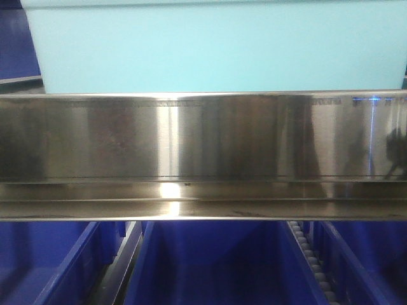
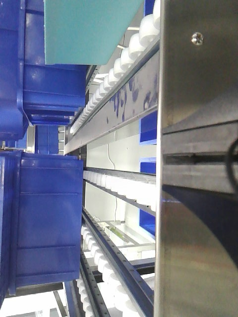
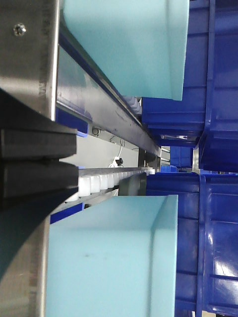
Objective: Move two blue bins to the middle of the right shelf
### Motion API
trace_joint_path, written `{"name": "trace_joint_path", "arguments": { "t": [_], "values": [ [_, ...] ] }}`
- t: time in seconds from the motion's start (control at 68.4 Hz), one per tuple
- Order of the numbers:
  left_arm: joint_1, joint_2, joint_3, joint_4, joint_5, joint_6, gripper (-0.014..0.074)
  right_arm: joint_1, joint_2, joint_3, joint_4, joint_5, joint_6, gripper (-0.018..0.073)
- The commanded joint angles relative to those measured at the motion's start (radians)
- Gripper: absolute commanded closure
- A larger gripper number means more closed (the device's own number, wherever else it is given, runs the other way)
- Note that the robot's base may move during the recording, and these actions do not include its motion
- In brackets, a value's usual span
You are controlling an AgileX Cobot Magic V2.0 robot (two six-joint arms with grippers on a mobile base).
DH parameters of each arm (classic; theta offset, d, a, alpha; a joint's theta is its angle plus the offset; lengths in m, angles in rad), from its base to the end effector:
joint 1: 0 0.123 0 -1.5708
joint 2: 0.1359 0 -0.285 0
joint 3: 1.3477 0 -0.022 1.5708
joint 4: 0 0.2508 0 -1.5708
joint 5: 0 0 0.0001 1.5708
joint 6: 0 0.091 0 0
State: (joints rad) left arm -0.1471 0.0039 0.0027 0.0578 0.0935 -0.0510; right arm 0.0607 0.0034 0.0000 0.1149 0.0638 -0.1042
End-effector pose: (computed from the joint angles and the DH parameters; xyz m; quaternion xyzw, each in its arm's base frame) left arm 0.0564 -0.0079 0.2036 0.0527 0.7096 -0.0474 0.7010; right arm 0.0567 0.0041 0.2072 -0.0202 0.6996 0.0280 0.7137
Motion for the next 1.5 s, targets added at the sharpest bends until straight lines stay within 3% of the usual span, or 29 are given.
{"name": "trace_joint_path", "arguments": {
  "t": [0.0, 0.38, 0.555, 0.979, 1.081, 1.242, 1.403, 1.49],
  "values": [
    [-0.006, -0.004, -0.003, -0.003, -0.012, -0.004, 0.0707, -0.002, -0.003, 0.0, 0.002, -0.02, -0.004, 0.0721],
    [-0.005, -0.004, -0.003, -0.003, -0.02, -0.004, 0.0707, -0.002, -0.003, 0.0, 0.002, -0.02, -0.004, 0.0721],
    [-0.005, -0.004, -0.003, -0.003, -0.086, -0.004, 0.0707, -0.002, -0.003, 0.0, 0.002, -0.023, -0.004, 0.0721],
    [-0.005, -0.004, -0.003, -0.003, -0.323, -0.004, 0.0707, -0.002, -0.003, 0.0, 0.002, -0.218, -0.004, 0.0721],
    [-0.005, -0.004, -0.097, -0.003, -0.25, -0.004, 0.0707, -0.002, -0.003, -0.085, 0.002, -0.172, -0.004, 0.0721],
    [-0.005, 0.039, -0.324, -0.003, -0.056, -0.004, 0.0666, -0.002, 0.01, -0.348, 0.002, 0.083, -0.004, 0.0721],
    [-0.005, 0.189, -0.527, -0.003, 0.081, -0.004, 0.0453, -0.002, 0.152, -0.561, 0.002, 0.246, -0.004, 0.0711],
    [-0.005, 0.295, -0.614, -0.003, 0.129, -0.004, 0.0313, -0.002, 0.248, -0.659, 0.002, 0.278, -0.004, 0.0596]
  ]
}}
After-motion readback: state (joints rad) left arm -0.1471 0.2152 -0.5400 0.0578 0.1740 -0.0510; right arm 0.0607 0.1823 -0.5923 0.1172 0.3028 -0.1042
